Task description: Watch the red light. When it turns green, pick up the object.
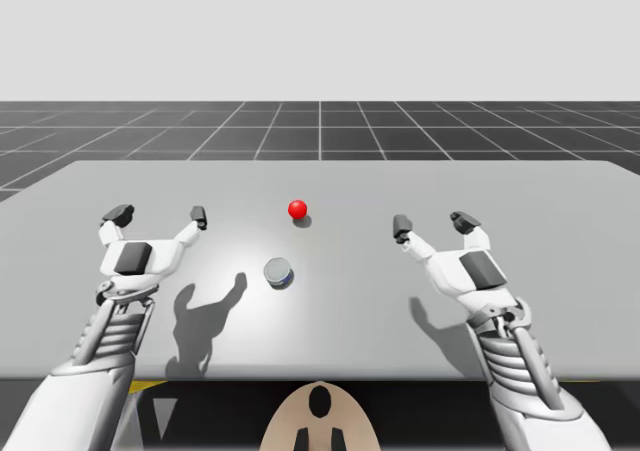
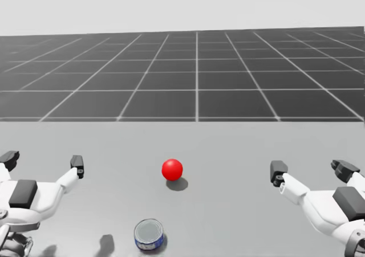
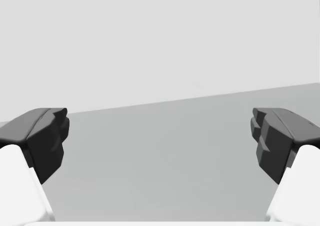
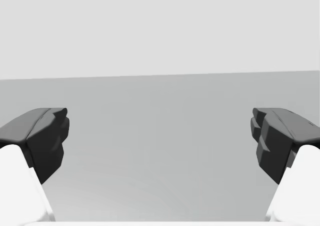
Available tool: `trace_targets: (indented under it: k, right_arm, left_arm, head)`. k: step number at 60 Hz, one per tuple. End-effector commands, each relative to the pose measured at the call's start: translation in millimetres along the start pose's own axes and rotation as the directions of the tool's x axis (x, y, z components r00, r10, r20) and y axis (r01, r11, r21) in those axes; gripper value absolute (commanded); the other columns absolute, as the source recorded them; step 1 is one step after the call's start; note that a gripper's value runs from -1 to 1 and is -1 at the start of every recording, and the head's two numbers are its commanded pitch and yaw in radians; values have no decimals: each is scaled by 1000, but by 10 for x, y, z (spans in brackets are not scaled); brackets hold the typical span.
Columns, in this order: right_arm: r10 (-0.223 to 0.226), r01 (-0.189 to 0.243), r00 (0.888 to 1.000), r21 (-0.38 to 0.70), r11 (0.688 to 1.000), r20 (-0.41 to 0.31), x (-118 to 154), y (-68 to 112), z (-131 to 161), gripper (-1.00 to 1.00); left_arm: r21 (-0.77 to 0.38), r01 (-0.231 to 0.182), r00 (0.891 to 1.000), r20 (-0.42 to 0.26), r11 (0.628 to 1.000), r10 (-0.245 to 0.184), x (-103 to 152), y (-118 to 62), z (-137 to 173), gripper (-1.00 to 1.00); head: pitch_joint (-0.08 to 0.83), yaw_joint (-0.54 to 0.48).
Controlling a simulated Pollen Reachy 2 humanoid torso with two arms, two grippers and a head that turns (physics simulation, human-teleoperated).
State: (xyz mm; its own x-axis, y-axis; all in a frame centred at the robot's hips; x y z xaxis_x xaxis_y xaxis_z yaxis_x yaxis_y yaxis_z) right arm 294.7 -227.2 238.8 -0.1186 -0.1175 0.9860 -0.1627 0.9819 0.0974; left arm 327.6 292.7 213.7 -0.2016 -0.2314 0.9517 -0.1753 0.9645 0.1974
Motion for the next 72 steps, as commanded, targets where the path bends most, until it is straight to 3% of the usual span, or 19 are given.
trace_targets:
  k: [1,22,72]
  right_arm:
    - [-8,8,1000,4,1000,-5,-33,39,-1,-1000]
    - [-2,2,1000,9,1000,-8,-36,46,-1,-1000]
    - [-4,4,1000,17,1000,-5,-26,40,10,-1000]
  left_arm:
    - [-4,8,1000,-3,1000,-8,-18,-5,-6,-1000]
    - [-10,9,1000,-5,1000,-9,-22,-5,-14,-1000]
    - [-17,-3,1000,-6,1000,2,-21,-10,-3,-1000]
  head:
    - [350,71]
    - [453,110]
    - [468,105]
